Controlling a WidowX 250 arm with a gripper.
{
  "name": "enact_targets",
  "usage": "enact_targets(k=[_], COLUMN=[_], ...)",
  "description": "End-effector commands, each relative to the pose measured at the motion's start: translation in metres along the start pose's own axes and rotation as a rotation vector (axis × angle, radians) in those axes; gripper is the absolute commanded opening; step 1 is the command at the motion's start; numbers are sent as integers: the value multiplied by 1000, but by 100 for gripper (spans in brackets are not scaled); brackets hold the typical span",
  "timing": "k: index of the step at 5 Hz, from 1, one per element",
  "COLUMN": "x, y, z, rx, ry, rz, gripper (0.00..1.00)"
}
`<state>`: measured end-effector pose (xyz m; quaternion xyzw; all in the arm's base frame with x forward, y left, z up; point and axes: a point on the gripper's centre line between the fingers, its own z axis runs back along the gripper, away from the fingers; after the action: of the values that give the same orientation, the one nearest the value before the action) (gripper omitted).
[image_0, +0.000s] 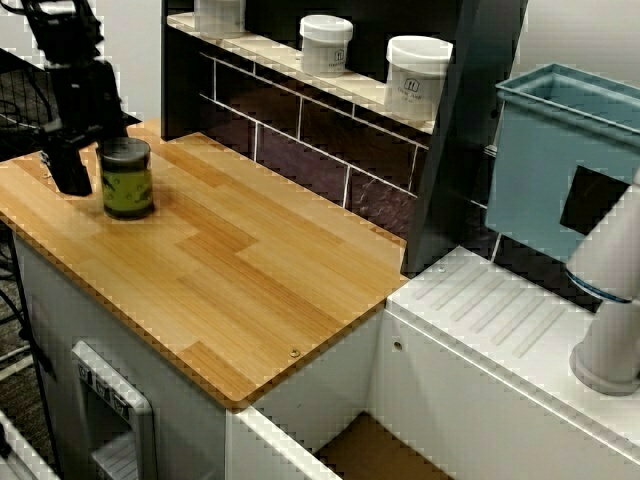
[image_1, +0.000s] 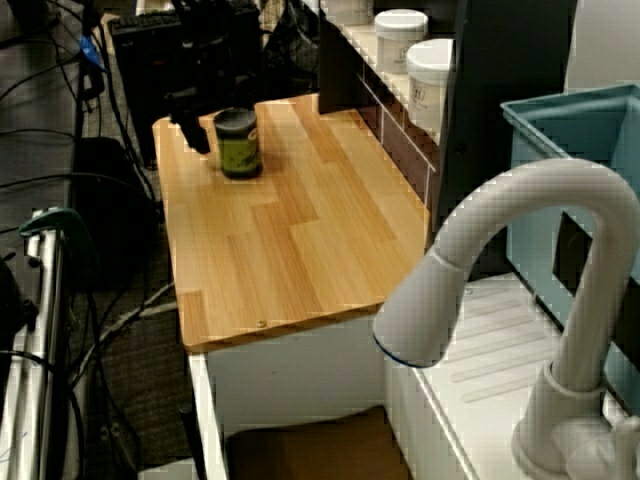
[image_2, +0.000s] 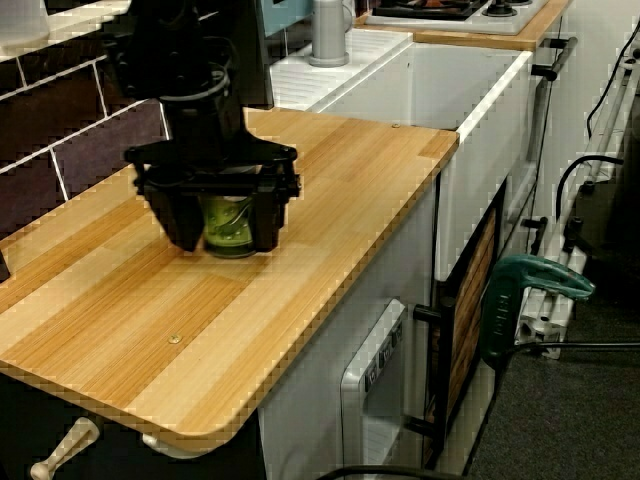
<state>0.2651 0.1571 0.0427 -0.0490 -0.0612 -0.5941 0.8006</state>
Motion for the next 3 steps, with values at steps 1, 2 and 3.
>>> enact_targets(k=[1, 2, 3], x=[37, 61, 78], y=[-3, -3, -9], z=[22, 16, 9], rx=[44, 26, 14], ry=[21, 22, 28], rz=[9, 32, 47], gripper=[100, 100, 100])
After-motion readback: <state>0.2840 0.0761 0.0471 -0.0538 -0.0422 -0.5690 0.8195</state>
